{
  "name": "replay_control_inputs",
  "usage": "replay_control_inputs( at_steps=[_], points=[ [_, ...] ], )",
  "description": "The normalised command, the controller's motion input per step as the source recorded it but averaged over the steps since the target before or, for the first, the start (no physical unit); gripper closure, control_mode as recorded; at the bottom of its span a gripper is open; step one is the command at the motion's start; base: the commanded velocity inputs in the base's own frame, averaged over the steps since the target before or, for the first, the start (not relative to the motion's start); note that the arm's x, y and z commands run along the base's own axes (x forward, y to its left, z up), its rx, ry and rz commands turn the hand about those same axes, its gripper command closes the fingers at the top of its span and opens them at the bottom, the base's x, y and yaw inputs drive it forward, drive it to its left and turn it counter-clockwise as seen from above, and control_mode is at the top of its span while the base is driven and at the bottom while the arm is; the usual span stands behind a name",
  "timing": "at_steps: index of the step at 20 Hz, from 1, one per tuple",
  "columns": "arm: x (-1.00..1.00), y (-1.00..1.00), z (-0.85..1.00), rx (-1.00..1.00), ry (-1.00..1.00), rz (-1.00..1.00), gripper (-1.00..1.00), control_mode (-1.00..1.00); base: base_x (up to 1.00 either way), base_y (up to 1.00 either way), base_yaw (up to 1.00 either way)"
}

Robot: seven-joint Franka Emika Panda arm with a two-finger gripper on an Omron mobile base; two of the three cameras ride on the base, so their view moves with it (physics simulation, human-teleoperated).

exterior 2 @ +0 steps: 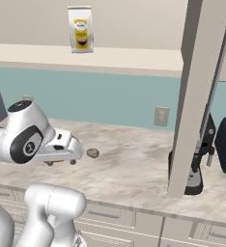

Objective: Pick the egg and butter from the fridge and place them by the bowl for mixing.

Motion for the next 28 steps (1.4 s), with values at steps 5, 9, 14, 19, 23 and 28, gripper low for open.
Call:
replay_control_inputs(
  at_steps=[5,9,14,19,23,28],
  points=[
    [-0.38,-0.02,0.52,0.11,0.00,-0.19,-1.00,-1.00,0.00,0.00,0.00],
    [-0.24,0.00,0.57,0.12,0.00,-0.08,-1.00,-1.00,0.00,0.00,0.00],
    [-0.11,0.00,0.37,0.08,-0.03,-0.01,-1.00,-1.00,0.00,0.00,0.00],
    [-0.17,0.00,0.23,0.02,-0.06,0.00,-1.00,-1.00,0.00,0.00,0.00],
    [-0.27,0.00,0.00,0.00,-0.07,0.00,-1.00,-1.00,0.00,0.00,0.00],
    [-0.19,0.00,0.00,0.00,-0.07,0.00,-1.00,-1.00,0.00,0.00,0.00]
  ],
)
